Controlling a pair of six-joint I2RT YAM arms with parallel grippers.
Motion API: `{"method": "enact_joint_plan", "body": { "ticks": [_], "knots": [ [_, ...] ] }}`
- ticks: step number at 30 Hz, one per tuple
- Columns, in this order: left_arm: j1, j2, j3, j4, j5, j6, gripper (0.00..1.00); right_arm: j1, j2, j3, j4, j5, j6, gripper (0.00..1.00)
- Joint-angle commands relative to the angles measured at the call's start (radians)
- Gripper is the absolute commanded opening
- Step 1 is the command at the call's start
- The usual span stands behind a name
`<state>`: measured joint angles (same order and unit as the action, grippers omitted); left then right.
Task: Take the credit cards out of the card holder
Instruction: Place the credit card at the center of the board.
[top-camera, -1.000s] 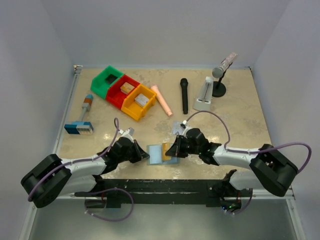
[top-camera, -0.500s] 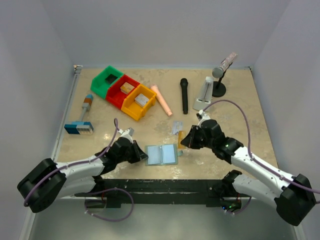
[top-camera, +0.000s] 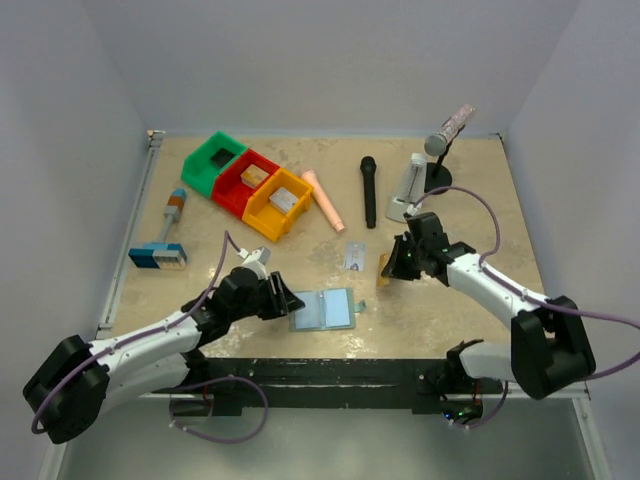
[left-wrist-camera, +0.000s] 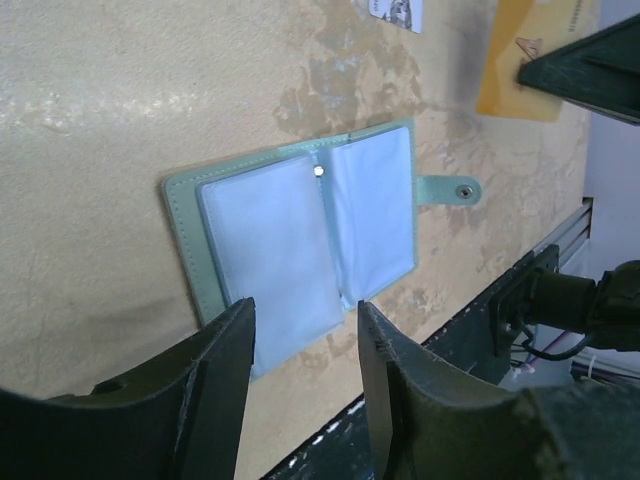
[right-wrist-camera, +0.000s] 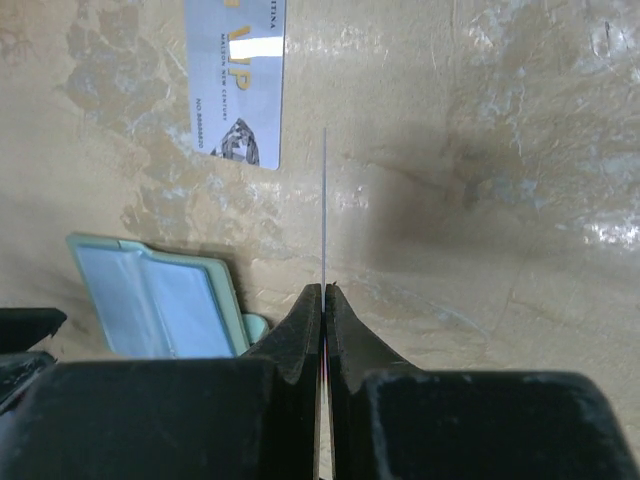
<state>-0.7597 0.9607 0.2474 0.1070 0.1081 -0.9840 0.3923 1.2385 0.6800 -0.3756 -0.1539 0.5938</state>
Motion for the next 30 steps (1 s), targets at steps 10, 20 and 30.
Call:
{"method": "enact_joint_plan", "body": {
  "ticks": [10, 20, 30],
  "knots": [
    [0.003, -0.169, 0.015, -0.06, 0.051, -0.015, 0.45, -0.107, 0.228, 0.107, 0.136, -0.156, -0.051, 0.0],
    [0.003, -0.114, 0.02, -0.04, 0.058, 0.001, 0.42, -0.129, 0.317, 0.177, 0.047, -0.168, -0.066, 0.0],
    [0.003, -0.117, 0.01, -0.05, 0.038, 0.002, 0.41, -0.13, 0.342, 0.197, 0.007, -0.13, -0.046, 0.14]
  ]
}}
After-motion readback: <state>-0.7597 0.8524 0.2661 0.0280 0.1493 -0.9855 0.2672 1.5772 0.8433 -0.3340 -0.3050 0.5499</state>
